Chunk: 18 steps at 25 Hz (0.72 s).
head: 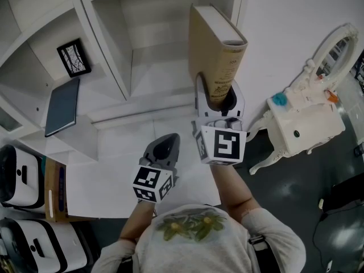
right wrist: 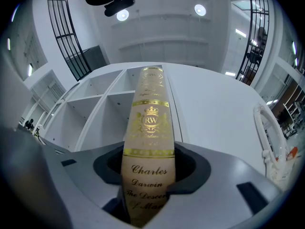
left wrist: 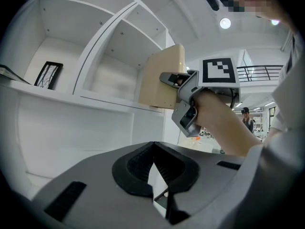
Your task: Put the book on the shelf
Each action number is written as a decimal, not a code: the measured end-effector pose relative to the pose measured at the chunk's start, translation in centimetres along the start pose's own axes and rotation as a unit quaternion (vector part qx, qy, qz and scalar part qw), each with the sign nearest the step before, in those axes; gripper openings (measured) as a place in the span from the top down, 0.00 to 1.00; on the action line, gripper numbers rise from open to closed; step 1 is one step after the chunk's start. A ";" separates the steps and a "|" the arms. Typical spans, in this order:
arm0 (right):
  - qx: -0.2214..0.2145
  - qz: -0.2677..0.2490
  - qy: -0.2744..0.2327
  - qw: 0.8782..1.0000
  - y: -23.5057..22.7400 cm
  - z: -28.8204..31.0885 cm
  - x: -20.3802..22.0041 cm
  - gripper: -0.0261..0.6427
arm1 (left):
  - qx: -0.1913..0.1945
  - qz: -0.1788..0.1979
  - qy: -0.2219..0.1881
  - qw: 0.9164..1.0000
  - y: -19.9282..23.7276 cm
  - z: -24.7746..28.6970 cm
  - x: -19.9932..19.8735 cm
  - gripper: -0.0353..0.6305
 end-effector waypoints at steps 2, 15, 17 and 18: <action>0.001 0.000 0.001 1.000 0.0 0.1 0.1 0.62 | 0.001 0.000 0.001 1.000 -0.1 0.1 0.1 0.91; 0.008 -0.002 0.008 1.000 -0.1 1.5 0.7 0.62 | 0.001 -0.001 0.003 1.000 -0.1 0.3 0.1 0.91; 0.008 -0.003 0.009 1.000 -0.1 1.8 0.7 0.62 | 0.002 -0.001 0.002 1.000 -0.1 0.4 0.1 0.91; 0.009 -0.004 0.010 1.000 -0.1 2.0 0.8 0.62 | 0.002 -0.001 0.002 1.000 -0.2 0.4 0.1 0.91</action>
Point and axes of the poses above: the fingertips, and each gripper's own axes: z forward along the fingers, y to its left, x out of its underside, the point moved 3 cm from there along -z, backward along the fingers, and after that the axes turned 1 degree about y, right-handed, at the moved point
